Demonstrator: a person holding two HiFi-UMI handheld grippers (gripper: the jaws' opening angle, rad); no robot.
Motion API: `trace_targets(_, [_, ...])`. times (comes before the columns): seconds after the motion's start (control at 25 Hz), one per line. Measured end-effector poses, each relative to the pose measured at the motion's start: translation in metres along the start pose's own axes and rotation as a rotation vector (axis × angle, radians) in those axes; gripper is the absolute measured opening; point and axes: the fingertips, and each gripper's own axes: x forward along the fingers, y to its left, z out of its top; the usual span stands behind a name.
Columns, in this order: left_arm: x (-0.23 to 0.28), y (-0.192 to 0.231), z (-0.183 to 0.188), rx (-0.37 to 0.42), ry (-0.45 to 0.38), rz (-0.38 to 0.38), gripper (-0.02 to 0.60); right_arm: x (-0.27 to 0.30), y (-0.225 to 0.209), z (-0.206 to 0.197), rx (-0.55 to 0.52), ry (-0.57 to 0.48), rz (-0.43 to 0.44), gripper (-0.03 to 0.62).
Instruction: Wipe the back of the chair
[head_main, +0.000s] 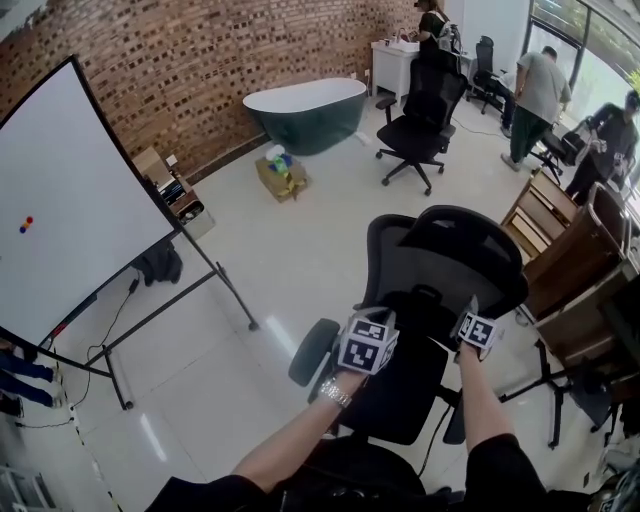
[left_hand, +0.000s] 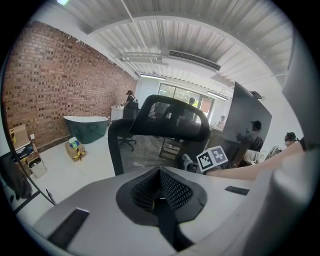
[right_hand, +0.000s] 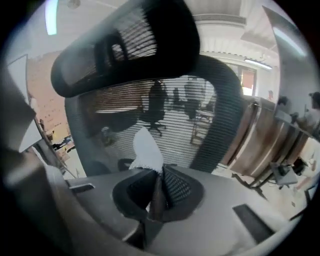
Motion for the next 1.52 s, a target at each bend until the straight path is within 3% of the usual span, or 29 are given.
trace_targets(0.08, [-0.003,0.001,0.001,0.004,-0.001,0.006,0.002,0.007,0.065,0.002,-0.015,-0.040,0.127,0.015])
trace_targets(0.2, [-0.011,0.007,0.003,0.006,-0.006,0.029,0.002,0.017,0.148,-0.005,-0.072,-0.025,0.235,0.016])
trace_targets(0.44, [-0.027,0.009,0.005,0.014,-0.001,0.072,0.002,0.039,0.237,-0.006,-0.182,0.016,0.288,0.017])
trace_targets(0.56, [-0.032,0.015,0.001,0.018,0.014,0.101,0.002,0.051,0.245,-0.002,-0.197,0.051,0.283,0.017])
trace_targets(0.72, [-0.043,0.036,-0.005,0.009,0.026,0.137,0.002,0.067,0.228,-0.025,-0.116,0.208,0.271,0.016])
trace_targets(0.92, [-0.042,0.054,-0.003,-0.001,0.033,0.151,0.002,0.072,0.176,-0.007,-0.204,0.144,0.242,0.015])
trace_targets(1.04, [-0.032,0.052,0.002,-0.007,0.022,0.129,0.002,0.064,0.128,-0.020,-0.232,0.171,0.197,0.015])
trace_targets(1.12, [-0.024,0.045,0.008,-0.010,0.010,0.108,0.002,0.053,0.080,-0.033,-0.190,0.221,0.115,0.015])
trace_targets(1.24, [-0.013,0.033,0.014,-0.014,-0.005,0.072,0.002,0.046,0.012,-0.027,-0.093,0.144,0.055,0.015])
trace_targets(1.36, [-0.006,0.024,0.010,-0.012,0.008,0.048,0.002,0.035,-0.052,-0.038,-0.002,0.130,-0.025,0.015])
trace_targets(1.52, [-0.004,0.021,0.003,-0.020,0.019,0.050,0.002,0.024,-0.063,-0.046,0.053,0.089,-0.031,0.015])
